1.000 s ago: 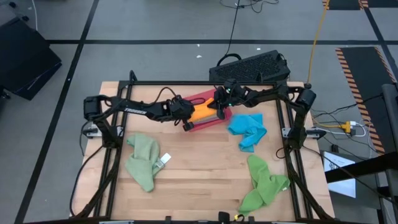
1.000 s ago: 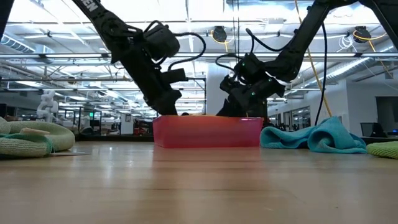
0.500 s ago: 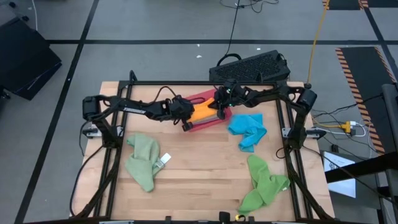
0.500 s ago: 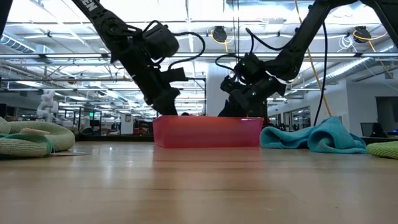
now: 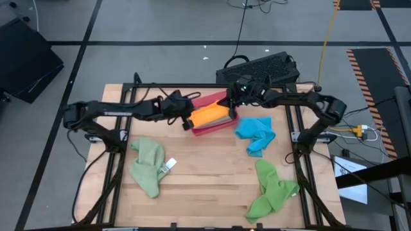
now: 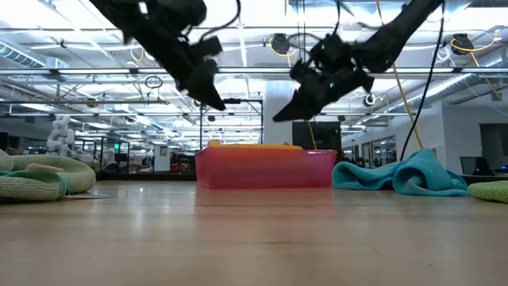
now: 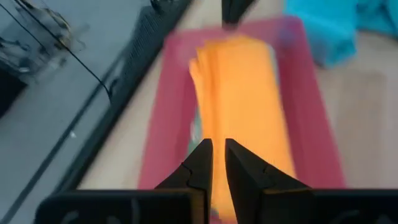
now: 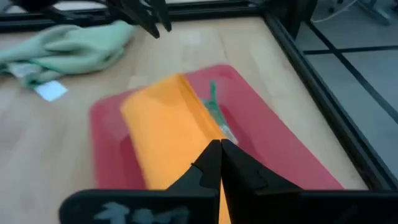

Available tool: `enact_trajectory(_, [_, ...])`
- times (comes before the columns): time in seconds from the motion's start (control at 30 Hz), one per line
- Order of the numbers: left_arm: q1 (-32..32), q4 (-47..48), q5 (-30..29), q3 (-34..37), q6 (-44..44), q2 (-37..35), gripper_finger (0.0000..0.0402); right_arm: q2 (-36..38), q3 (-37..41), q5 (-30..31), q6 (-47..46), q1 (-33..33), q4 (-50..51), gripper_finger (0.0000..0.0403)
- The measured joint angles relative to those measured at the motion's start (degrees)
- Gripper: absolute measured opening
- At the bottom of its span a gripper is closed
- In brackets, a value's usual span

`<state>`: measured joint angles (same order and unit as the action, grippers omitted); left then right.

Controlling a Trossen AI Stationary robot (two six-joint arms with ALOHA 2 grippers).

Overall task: Fold microfiber towels
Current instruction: Fold the light green microfiber cloth

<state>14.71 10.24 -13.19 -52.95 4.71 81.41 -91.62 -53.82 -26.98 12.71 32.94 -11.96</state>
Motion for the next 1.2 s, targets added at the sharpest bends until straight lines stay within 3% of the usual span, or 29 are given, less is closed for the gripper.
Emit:
enact_trajectory(0.17, [-4.27,12.04,-0.42,0.02,-4.73,-5.29,0.0046,7.29,2.34,-0.02,-0.32,-3.56,9.27,0.0000])
enact_trajectory(0.27, [-8.40,17.79,-0.44,0.04,-9.89,-6.01,0.0046,11.65,6.66,0.01,-2.31,-6.88,9.17,0.0000])
enact_trajectory(0.57, [-24.63,33.55,-0.11,2.47,-31.13,-6.00,0.0047,19.09,20.99,9.87,-7.49,-19.82,-0.46,0.0000])
enact_trajectory(0.63, [-27.89,36.35,2.28,3.83,-36.73,-6.14,0.0051,19.41,23.52,12.11,-7.08,-22.42,-3.42,0.0000])
enact_trajectory(0.8, [-35.01,37.74,5.47,7.66,-53.20,-6.12,0.0110,19.65,27.41,12.16,-5.71,-26.96,-9.64,0.0000])
enact_trajectory(1.0, [-43.30,37.36,5.76,7.34,-64.91,-6.10,0.0198,19.61,29.78,12.18,-4.27,-30.33,-13.58,0.0000])
enact_trajectory(1.2, [-50.83,36.06,7.30,6.57,-75.84,-5.84,0.0233,19.61,29.92,12.36,-4.02,-31.97,-13.80,0.0000])
